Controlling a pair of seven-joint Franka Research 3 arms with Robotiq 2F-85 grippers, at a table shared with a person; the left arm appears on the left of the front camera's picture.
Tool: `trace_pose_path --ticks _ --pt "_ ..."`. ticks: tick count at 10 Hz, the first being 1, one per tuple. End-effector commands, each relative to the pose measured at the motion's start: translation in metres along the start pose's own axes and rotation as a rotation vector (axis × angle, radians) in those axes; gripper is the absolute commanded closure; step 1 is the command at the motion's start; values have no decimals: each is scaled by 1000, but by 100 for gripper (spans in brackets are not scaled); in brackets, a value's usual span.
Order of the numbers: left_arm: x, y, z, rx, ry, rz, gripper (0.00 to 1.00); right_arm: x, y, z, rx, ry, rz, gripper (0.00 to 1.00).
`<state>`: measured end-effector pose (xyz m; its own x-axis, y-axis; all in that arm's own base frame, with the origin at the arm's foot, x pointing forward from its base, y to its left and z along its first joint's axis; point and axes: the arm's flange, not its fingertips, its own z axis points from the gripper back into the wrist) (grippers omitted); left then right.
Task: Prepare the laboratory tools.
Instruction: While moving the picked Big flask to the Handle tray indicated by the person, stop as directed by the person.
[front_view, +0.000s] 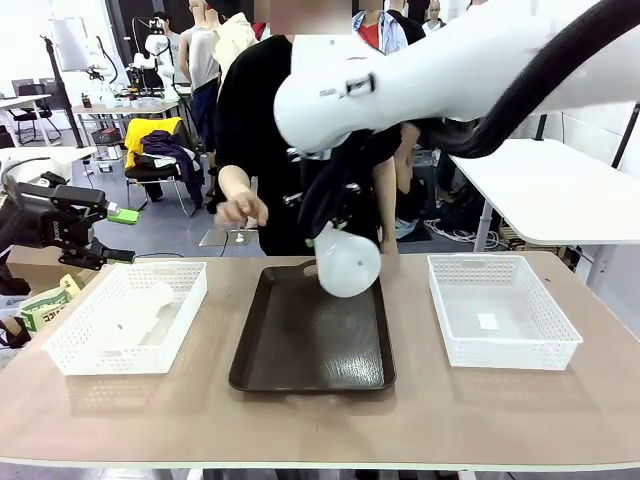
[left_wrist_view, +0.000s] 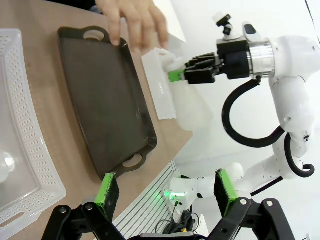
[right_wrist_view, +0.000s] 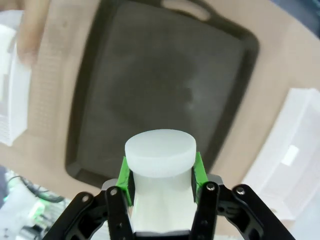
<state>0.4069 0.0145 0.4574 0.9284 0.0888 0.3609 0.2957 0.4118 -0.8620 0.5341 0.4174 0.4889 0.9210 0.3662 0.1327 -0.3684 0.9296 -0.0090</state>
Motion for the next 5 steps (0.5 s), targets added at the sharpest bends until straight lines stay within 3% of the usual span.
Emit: trace_pose_path --ticks 1,3,5 --pt "1 -1 1 -16 -10 3 0 13 17 -11 -39 22 24 100" --pt "1 -1 1 -16 -10 3 0 12 21 -40 -40 62 44 100" --pt "1 -1 1 -16 -10 3 0 13 13 -40 -8 59 24 100"
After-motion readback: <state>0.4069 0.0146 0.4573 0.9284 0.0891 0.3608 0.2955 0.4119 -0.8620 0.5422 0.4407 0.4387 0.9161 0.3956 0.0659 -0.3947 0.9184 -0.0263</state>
